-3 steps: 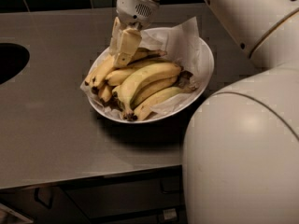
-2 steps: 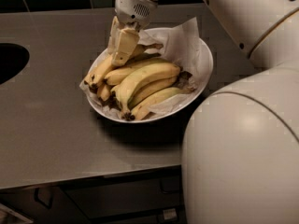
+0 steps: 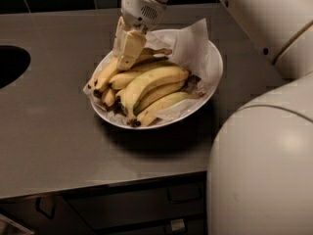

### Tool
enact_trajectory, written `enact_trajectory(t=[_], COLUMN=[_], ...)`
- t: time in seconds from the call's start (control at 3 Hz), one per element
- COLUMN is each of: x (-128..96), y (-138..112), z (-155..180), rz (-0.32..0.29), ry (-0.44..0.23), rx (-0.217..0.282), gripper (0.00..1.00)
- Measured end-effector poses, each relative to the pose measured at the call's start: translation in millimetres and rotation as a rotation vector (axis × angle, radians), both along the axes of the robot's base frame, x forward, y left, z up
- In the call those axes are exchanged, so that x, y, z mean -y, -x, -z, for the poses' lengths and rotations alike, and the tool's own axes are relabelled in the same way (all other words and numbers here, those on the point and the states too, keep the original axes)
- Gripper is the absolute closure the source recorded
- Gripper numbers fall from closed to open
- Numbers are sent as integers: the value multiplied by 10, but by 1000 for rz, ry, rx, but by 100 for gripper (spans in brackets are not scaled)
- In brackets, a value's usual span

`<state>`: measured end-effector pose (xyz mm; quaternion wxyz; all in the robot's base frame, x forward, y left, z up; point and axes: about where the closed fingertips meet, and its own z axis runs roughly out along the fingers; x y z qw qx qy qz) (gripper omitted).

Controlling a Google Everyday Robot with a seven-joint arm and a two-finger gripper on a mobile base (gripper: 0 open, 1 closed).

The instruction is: Pick banana from white bowl

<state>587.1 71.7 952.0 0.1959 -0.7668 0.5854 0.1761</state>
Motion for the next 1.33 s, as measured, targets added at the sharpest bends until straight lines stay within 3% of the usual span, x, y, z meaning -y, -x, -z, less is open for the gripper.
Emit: enact_trajectory(t=[1.0,1.33], x=[290,368], y=[360,462], z=[-402,-581], rz=[62,92], ry=[-263,-293], rx=[352,441], gripper=[100,100])
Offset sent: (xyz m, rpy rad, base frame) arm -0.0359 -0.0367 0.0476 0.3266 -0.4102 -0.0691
